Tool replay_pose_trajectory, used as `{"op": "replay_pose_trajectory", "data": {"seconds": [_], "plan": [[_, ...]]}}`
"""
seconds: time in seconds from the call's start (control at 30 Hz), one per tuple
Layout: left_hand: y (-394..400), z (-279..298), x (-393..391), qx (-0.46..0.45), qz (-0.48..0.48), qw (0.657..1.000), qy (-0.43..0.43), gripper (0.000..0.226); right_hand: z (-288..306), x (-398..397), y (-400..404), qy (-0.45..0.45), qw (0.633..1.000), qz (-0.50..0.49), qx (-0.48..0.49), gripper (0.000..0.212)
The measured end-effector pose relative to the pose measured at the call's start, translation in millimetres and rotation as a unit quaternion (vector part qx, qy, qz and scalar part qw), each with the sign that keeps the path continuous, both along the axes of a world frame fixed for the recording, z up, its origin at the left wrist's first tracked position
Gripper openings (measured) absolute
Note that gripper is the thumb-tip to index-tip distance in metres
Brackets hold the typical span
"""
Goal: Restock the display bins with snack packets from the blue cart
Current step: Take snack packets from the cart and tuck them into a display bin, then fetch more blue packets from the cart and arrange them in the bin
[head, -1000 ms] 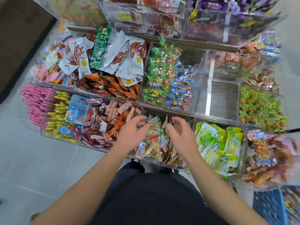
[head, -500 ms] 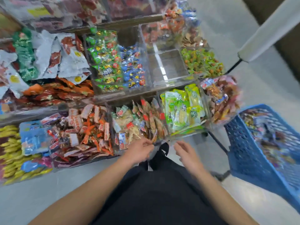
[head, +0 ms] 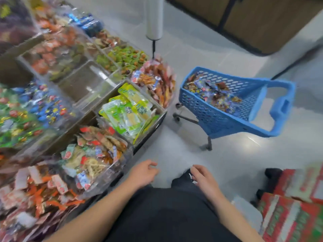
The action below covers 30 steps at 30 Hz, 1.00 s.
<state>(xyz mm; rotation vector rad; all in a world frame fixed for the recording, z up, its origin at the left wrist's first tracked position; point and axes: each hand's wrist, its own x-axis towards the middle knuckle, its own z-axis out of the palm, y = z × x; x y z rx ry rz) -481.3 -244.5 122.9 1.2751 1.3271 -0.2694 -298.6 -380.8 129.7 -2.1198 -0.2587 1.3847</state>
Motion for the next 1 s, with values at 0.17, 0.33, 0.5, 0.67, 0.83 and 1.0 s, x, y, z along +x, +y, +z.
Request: {"op": "replay_pose_trajectory", "data": {"seconds": [0.17, 0.33, 0.5, 0.67, 0.83, 1.0], "plan": [[3, -12, 80, -0.016, -0.039, 0.999, 0.031, 0.028, -6, 69, -24, 0.008, 0.995, -0.101, 0.014, 0.028], [9, -16, 163, 0.002, -0.059, 0.998, 0.032, 0.025, -18, 131, -37, 0.03, 0.984, -0.17, 0.035, 0.018], [22, -5, 227, 0.001, -0.045, 0.999, 0.006, 0.02, -15, 171, -31, 0.05, 0.975, -0.212, 0.047, 0.027], [54, -3, 291, -0.012, -0.044, 0.999, -0.024, 0.019, -17, 218, 1, 0.039, 0.969, -0.24, 0.05, 0.024], [112, -9, 357, -0.031, -0.065, 0.996, -0.056, 0.019, -15, 269, 52, 0.007, 0.965, -0.259, 0.049, 0.027], [180, -25, 418, -0.053, -0.134, 0.988, -0.046, 0.016, -23, 316, 114, -0.066, 0.969, -0.238, 0.011, 0.019]]}}
